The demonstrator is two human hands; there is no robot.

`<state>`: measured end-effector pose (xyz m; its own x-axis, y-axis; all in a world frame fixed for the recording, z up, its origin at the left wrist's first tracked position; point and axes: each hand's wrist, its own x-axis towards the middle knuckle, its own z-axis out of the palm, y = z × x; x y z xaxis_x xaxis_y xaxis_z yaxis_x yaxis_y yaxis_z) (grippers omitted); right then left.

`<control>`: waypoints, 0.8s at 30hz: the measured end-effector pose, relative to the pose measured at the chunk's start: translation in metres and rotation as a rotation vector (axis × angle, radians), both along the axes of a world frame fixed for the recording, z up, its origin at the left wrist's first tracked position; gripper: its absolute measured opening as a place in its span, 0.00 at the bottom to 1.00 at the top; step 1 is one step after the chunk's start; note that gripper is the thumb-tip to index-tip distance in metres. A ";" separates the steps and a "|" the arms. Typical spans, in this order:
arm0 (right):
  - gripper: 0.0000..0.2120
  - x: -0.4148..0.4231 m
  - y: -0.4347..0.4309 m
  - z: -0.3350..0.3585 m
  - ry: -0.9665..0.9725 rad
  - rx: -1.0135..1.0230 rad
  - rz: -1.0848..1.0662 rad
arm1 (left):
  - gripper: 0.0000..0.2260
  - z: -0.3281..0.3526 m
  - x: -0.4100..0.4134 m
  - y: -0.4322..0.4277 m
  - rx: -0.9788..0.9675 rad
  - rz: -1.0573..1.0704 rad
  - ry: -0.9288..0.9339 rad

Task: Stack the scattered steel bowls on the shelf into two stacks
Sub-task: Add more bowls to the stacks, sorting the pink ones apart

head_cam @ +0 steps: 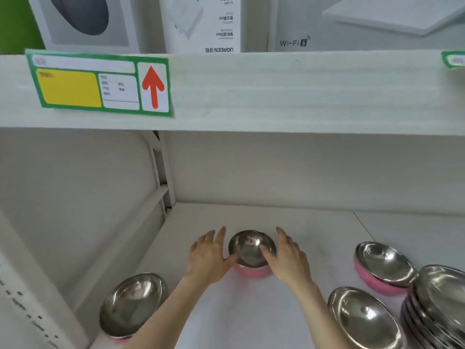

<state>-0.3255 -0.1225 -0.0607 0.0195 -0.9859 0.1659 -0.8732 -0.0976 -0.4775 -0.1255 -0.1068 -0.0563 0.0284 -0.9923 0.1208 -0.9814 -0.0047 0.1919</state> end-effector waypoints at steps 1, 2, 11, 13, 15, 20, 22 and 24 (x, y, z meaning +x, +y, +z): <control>0.35 0.002 -0.002 -0.004 -0.036 0.041 -0.008 | 0.39 -0.005 -0.001 -0.004 0.050 -0.003 0.060; 0.35 0.004 -0.005 -0.008 -0.075 0.079 -0.016 | 0.39 -0.009 -0.002 -0.008 0.102 -0.004 0.127; 0.21 0.005 -0.011 -0.032 -0.476 0.204 0.005 | 0.29 -0.033 0.001 -0.023 0.271 -0.086 0.766; 0.20 0.007 -0.010 -0.032 -0.506 0.192 0.005 | 0.26 -0.036 0.000 -0.023 0.253 -0.100 0.829; 0.19 0.008 -0.009 -0.031 -0.519 0.182 0.001 | 0.25 -0.036 -0.003 -0.022 0.252 -0.100 0.864; 0.20 0.006 -0.003 -0.025 -0.532 0.155 -0.011 | 0.24 -0.025 -0.009 -0.015 0.236 -0.113 0.871; 0.19 0.003 0.001 -0.020 -0.533 0.139 -0.011 | 0.24 -0.020 -0.011 -0.011 0.219 -0.119 0.850; 0.19 0.000 0.007 -0.013 -0.540 0.121 -0.008 | 0.24 -0.013 -0.015 -0.006 0.208 -0.122 0.839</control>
<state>-0.3259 -0.1155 -0.0737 -0.0444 -0.9984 0.0363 -0.5020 -0.0091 -0.8648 -0.1409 -0.1124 -0.0696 -0.0812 -0.9937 -0.0768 -0.5125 -0.0244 0.8583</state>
